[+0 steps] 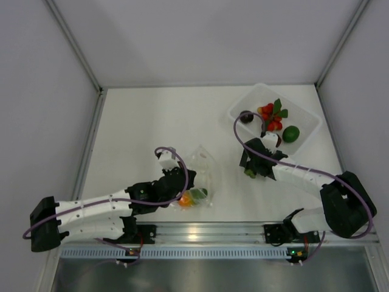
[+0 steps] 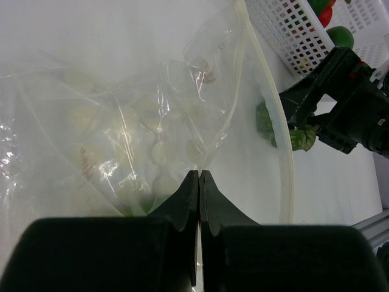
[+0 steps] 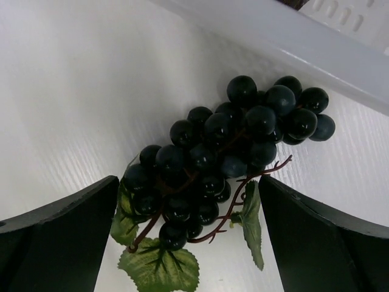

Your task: Open the zip-top bag and remove the fake food

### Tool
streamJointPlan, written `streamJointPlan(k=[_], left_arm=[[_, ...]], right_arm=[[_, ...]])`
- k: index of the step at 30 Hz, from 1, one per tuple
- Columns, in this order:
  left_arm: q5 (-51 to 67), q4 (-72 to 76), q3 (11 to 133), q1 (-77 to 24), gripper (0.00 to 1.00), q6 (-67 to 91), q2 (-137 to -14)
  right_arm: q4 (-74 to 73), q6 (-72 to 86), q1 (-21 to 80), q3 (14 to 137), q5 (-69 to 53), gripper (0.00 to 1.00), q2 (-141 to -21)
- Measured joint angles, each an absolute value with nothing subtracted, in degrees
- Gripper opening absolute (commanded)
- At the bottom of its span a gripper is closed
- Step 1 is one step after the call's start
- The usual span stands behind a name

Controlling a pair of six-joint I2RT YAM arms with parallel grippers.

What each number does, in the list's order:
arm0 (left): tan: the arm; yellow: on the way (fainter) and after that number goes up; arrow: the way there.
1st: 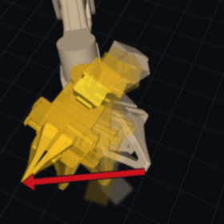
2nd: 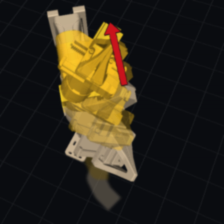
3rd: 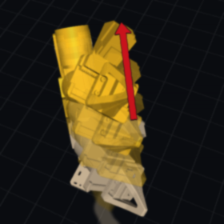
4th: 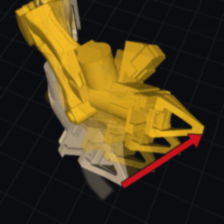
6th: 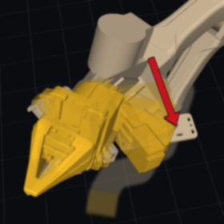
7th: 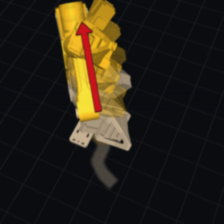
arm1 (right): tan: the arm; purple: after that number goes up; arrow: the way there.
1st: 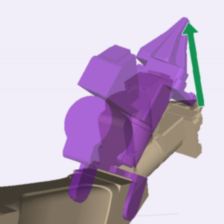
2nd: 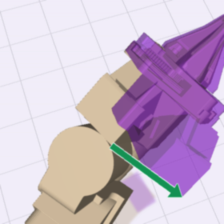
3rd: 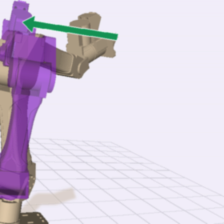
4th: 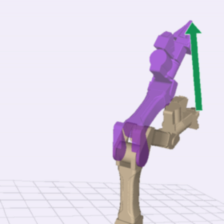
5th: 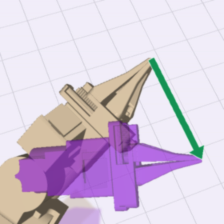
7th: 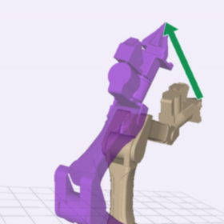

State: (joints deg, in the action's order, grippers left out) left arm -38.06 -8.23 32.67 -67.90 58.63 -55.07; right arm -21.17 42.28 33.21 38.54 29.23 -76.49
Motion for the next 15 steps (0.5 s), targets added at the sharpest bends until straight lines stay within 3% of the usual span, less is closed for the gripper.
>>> streamJointPlan(k=[7, 10, 11, 15], left_arm=[[-37.82, -8.25, 32.67, -67.77, 0.00, 58.52, -53.87], [-37.69, -8.25, 32.67, -67.66, 0.00, 58.48, -53.71], [-37.65, -8.25, 32.67, -67.64, 0.00, 58.46, -53.71], [-37.32, -8.25, 32.67, -67.46, 0.00, 58.48, -53.71]], right_arm=[[-15.20, 44.73, 32.21, 36.18, 30.22, 0.88, -81.45], [-13.34, 44.75, 31.81, 35.99, 30.41, 0.72, -81.62], [-12.80, 44.80, 31.77, 35.88, 30.39, 0.57, -81.60], [-11.05, 45.06, 31.70, 34.39, 30.02, 0.42, -80.38]])
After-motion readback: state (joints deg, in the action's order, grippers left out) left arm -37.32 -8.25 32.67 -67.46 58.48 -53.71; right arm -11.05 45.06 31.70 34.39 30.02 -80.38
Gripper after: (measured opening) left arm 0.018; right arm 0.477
